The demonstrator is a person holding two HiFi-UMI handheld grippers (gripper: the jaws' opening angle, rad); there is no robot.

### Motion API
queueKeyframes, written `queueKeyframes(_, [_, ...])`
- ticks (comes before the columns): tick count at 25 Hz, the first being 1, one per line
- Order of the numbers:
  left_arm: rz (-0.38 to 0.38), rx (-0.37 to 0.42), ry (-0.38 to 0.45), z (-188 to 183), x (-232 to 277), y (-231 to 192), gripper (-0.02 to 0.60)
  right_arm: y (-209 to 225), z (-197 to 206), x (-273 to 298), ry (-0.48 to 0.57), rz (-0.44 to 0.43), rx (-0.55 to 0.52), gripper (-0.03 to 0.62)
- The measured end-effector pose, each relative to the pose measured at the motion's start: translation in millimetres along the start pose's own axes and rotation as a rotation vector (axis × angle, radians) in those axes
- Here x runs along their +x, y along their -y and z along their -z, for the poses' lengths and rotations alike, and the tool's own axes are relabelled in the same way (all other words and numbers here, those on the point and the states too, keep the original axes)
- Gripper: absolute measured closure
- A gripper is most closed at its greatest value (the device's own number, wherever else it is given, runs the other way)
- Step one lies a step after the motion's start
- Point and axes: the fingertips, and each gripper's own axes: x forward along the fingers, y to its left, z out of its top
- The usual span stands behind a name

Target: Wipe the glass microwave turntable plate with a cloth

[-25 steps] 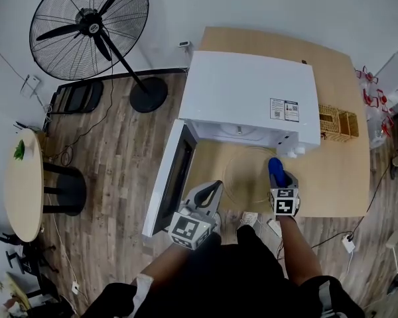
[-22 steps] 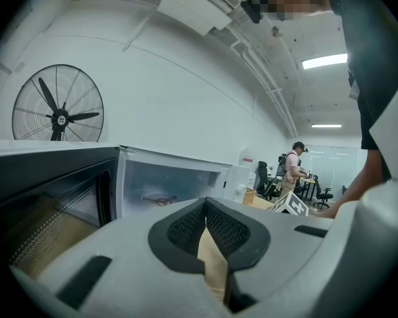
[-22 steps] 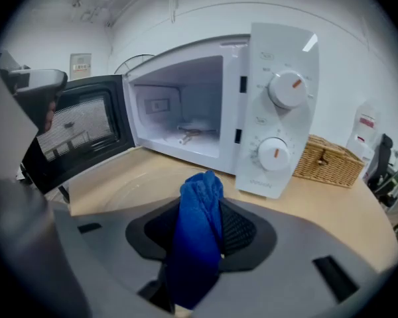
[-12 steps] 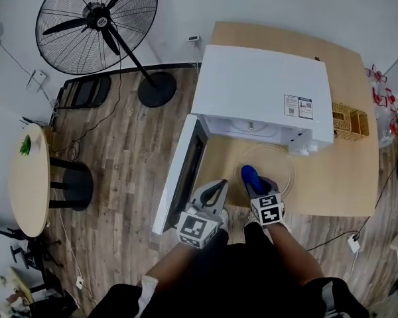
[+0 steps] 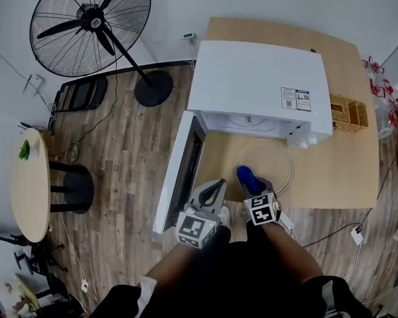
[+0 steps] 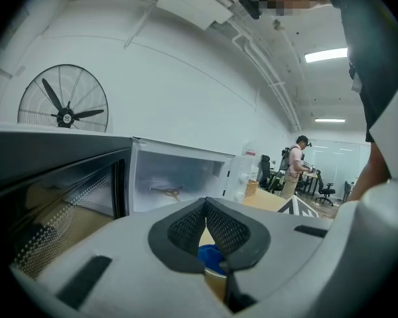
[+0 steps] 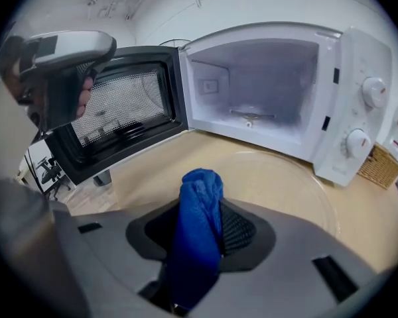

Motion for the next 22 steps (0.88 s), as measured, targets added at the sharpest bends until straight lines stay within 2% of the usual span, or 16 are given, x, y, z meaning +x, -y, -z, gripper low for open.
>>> queueKeyframes(4, [0.006, -0.002, -0.002, 1, 0, 2, 0.580, 17, 8, -8, 0.006, 0.040, 0.017, 0.451])
queueKeyframes(8, [0.025, 0.000, -0.005, 3, 6, 7, 0.580, 39, 23, -19, -0.004, 0.079, 0.088, 0.450])
queueKeyframes(22, [0.080, 0.021, -0.006, -2, 24, 31, 0.580, 118, 54, -53, -0.032, 0.238, 0.105, 0.450])
